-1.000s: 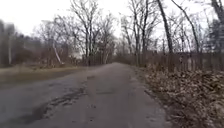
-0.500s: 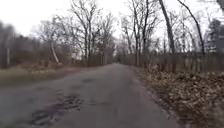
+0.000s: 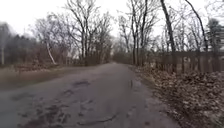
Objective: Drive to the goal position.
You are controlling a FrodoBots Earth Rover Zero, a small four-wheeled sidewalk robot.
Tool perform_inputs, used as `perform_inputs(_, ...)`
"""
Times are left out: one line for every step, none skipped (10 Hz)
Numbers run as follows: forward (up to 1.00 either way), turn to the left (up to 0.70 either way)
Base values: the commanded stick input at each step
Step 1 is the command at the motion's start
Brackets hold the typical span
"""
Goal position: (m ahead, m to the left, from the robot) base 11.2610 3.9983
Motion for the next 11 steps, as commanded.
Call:
perform_inputs(1.0,0.0)
perform_inputs(1.0,0.0)
perform_inputs(1.0,0.0)
perform_inputs(1.0,0.0)
perform_inputs(1.0,0.0)
perform_inputs(1.0,0.0)
perform_inputs(1.0,0.0)
perform_inputs(1.0,0.0)
perform_inputs(1.0,0.0)
perform_inputs(1.0,0.0)
perform_inputs(1.0,0.0)
